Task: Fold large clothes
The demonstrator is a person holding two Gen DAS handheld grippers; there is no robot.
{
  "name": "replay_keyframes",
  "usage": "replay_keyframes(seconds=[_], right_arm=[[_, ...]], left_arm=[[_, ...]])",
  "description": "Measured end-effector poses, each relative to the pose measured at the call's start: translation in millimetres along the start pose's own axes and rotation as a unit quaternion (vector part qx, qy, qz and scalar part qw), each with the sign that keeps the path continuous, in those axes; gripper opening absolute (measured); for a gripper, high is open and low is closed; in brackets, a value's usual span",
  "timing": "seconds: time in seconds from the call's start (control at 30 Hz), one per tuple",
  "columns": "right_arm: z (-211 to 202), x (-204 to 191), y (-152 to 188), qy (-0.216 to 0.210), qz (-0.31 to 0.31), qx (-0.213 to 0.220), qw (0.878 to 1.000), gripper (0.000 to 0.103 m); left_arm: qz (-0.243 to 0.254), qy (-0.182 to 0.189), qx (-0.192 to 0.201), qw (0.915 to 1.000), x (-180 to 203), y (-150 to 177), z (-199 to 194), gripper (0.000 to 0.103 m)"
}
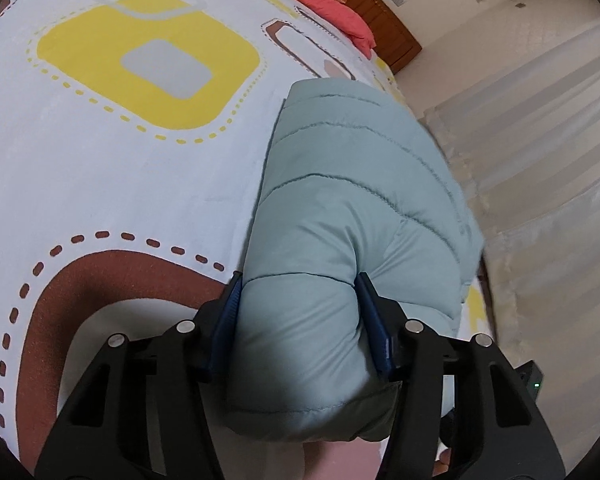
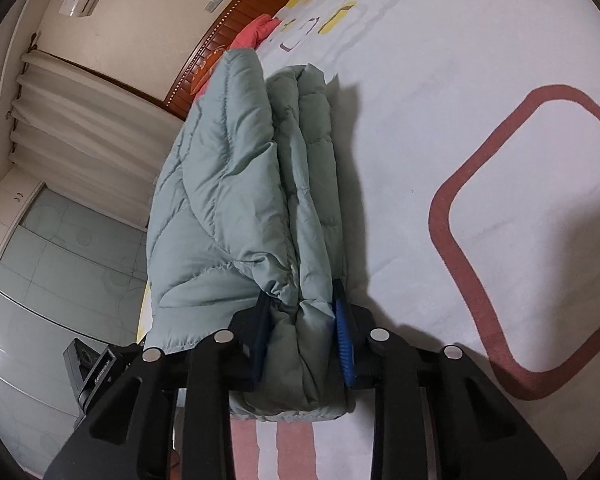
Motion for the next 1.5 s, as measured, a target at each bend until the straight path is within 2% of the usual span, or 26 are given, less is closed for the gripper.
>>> replay_keyframes(seconds=[0.17,0.23,0.3,0.4,0.5,0.6,0.73,0.83,0.87,0.93,1.03,1.13,1.2,1.23,1.33,1.5], right_arm=[[-16,-1,-3,0.01,0.0,0.007,1.0,0.062],[-26,-4,-11,0.005,-0.001,0.019,1.0,0.063],[-31,-7,-26,0.001,0.002,0.033,0.999,0.065],[-28,-13,-46,-0.011,0.014,0.046,0.999,0.07],[-8,-24,-74,-0.012,0.028,0.047,0.998,0.071],[10,-29,-93,-0.004,0.048,0.048,0.998,0.071],[25,-27,-102,0.01,0.056,0.047,0.997,0.071],[39,-16,-100,0.025,0.066,0.036,0.997,0.072],[46,-11,-98,0.024,0.069,0.028,0.997,0.075],[52,-7,-95,0.019,0.062,0.034,0.997,0.076],[55,-13,-93,0.025,0.037,0.038,0.998,0.077],[57,-17,-94,0.012,0.026,0.044,0.999,0.074],[60,-18,-93,0.003,0.018,0.04,0.999,0.058],[61,-18,-92,-0.001,0.018,0.035,0.999,0.056],[64,-19,-88,-0.008,0.014,0.031,0.999,0.049],[61,-18,-83,-0.018,0.016,0.034,0.999,0.038]], left_arm=[[-0.03,0.02,0.006,0.9993,-4,-12,-19,0.073],[-0.037,0.032,0.014,0.9987,-3,-22,-23,0.078],[-0.04,0.036,0.019,0.9984,0,-34,-23,0.078],[-0.06,0.046,0.008,0.9971,7,-53,-11,0.08],[-0.084,0.057,-0.009,0.9948,16,-68,7,0.081],[-0.108,0.048,-0.01,0.9929,21,-82,28,0.084],[-0.103,0.022,-0.004,0.9944,22,-89,47,0.086],[-0.113,0.006,-0.014,0.9935,11,-86,60,0.086],[-0.117,0.007,-0.017,0.993,7,-85,63,0.088],[-0.118,0.019,-0.014,0.9927,2,-82,67,0.09],[-0.095,0.014,-0.009,0.9953,7,-80,69,0.092],[-0.083,0.013,-0.008,0.9965,9,-81,71,0.092],[-0.077,0.016,-0.008,0.9969,9,-81,72,0.092],[-0.073,0.015,-0.007,0.9972,9,-81,72,0.092],[-0.059,0.011,-0.006,0.9982,11,-80,72,0.079],[-0.052,0.006,-0.001,0.9986,11,-78,73,0.066]])
Point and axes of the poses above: each gripper's, at about its wrist camera, not at the fingertips, and z roughly the way its jaws point, x to its right, y to its underside, the point moved 4 cm from there along z, roughly the way its jaws point, and after that the axes turned 3 degrees about y, right-handed, at the moved point
